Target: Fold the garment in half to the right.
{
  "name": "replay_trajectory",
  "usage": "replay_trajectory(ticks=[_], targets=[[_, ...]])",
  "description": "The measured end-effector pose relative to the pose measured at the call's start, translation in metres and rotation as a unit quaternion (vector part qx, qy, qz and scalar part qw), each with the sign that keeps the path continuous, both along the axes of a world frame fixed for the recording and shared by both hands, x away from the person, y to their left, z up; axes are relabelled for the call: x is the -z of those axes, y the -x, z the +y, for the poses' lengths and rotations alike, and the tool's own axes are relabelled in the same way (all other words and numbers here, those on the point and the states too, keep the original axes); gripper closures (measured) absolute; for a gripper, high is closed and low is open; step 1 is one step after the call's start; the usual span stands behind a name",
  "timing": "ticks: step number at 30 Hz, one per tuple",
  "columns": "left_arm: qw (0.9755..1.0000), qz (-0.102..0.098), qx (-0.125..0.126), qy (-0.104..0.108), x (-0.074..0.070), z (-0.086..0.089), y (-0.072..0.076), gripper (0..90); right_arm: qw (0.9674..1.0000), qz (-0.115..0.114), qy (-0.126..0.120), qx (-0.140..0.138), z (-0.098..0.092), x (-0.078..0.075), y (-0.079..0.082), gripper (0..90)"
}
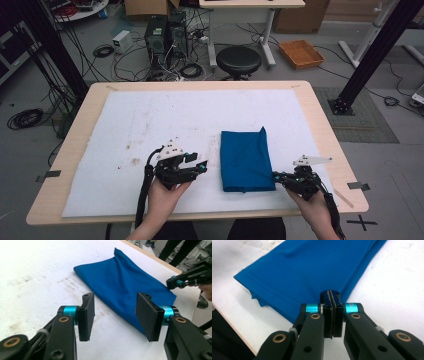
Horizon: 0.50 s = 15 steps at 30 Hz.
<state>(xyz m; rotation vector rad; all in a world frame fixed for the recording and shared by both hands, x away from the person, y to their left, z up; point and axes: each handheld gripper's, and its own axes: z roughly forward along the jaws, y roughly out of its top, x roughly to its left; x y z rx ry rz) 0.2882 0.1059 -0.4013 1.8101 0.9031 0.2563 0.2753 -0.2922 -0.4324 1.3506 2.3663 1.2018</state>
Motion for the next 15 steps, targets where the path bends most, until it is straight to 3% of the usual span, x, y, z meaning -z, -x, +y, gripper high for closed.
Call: replay_trajectory(ticks=[5,7,9,14,15], targets=[[1.0,0.003,-0.004,-0.003,0.0,0.005,-0.001,49.8,0.9999,0.006,0.004,0.007,-0.007,0.003,0.004,89.9],[1.0,0.004,-0.004,-0.006,0.001,0.007,-0.001,49.8,0.9998,0.011,0.004,0.013,-0.009,0.003,0.002,77.0],[1.0,0.005,-0.003,-0.007,0.001,0.008,-0.001,49.8,0.9997,0.008,0.0,0.021,-0.011,0.0,-0.001,75.8],[0.9999,0.009,-0.006,-0.008,0.003,0.011,-0.003,49.6,0.9989,-0.02,0.0,0.043,-0.005,-0.021,-0.034,72.8],[0.9999,0.008,-0.006,-0.008,0.003,0.011,-0.003,49.6,0.9985,-0.022,-0.003,0.051,-0.001,-0.027,-0.051,72.8]])
